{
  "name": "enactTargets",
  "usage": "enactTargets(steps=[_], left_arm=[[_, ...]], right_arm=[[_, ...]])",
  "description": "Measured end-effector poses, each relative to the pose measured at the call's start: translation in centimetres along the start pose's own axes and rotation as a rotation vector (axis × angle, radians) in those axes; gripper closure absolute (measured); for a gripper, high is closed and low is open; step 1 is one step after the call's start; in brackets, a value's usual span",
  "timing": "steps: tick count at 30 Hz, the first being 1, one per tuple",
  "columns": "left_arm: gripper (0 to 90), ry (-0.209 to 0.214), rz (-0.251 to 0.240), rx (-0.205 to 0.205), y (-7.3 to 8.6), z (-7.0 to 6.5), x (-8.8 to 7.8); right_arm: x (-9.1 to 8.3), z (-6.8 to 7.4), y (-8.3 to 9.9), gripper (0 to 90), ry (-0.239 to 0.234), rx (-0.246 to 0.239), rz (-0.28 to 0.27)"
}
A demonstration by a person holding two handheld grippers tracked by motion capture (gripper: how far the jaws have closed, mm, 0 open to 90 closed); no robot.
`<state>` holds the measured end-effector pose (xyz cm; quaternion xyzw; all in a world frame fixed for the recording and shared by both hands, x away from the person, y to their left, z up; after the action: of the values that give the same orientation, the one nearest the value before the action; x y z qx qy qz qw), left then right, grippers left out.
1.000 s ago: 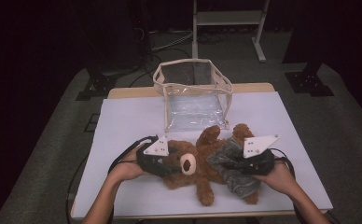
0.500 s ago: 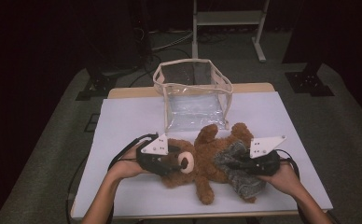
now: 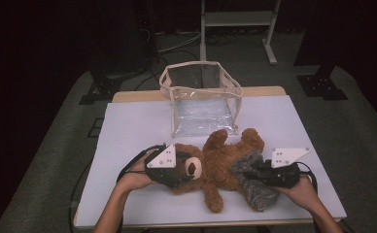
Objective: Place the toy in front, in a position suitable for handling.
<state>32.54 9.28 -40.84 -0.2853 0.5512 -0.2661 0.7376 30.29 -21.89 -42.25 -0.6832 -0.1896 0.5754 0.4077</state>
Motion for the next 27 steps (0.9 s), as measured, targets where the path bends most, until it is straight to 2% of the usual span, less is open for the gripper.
enactTargets(steps=[2, 7, 9, 11, 15, 18, 20, 27], left_arm=[[28.6, -0.013, 0.013, 0.012, -0.2, 0.1, 0.3], [21.3, -0.035, 0.023, 0.01, -0.3, 0.4, 1.0], [20.6, -0.048, 0.031, 0.018, -0.1, 0.5, 1.2], [20.9, -0.059, 0.022, 0.019, 0.1, 0.5, 1.5], [25.3, -0.073, 0.02, -0.008, -0.3, 0.6, 2.2], [31.8, -0.085, 0.045, -0.002, -0.6, 0.5, 2.6], [35.5, -0.081, 0.063, 0.008, -0.5, 0.4, 2.4], [40.2, -0.054, 0.049, -0.023, 0.3, 0.5, 0.6]], right_arm=[[-0.1, 0.1, -0.5, 79.0, 0.004, 0.0, -0.01], [0.7, 0.5, -2.9, 79.0, 0.0, -0.048, -0.038], [1.2, 0.4, -3.1, 79.0, 0.004, -0.062, -0.029], [1.2, 0.1, -2.8, 79.0, 0.004, -0.052, -0.031], [0.9, -0.5, -1.9, 78.9, 0.001, -0.014, -0.044], [1.2, -0.5, -2.1, 78.9, 0.0, -0.015, -0.044], [1.5, -0.6, -2.4, 78.9, -0.004, -0.018, -0.042], [1.8, -0.4, -3.6, 78.9, -0.03, -0.028, -0.066]])
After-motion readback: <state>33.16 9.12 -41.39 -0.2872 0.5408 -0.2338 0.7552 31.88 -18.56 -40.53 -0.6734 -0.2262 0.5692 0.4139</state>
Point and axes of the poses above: each handheld gripper's, and its own axes: x roughly forward along the jaws, y roughly out of its underside, z roughly to its left, the point moved 4 cm from there along x, roughly forward along the jaws, and after that the axes turned 8 degrees about z, right-handed, at the moved point
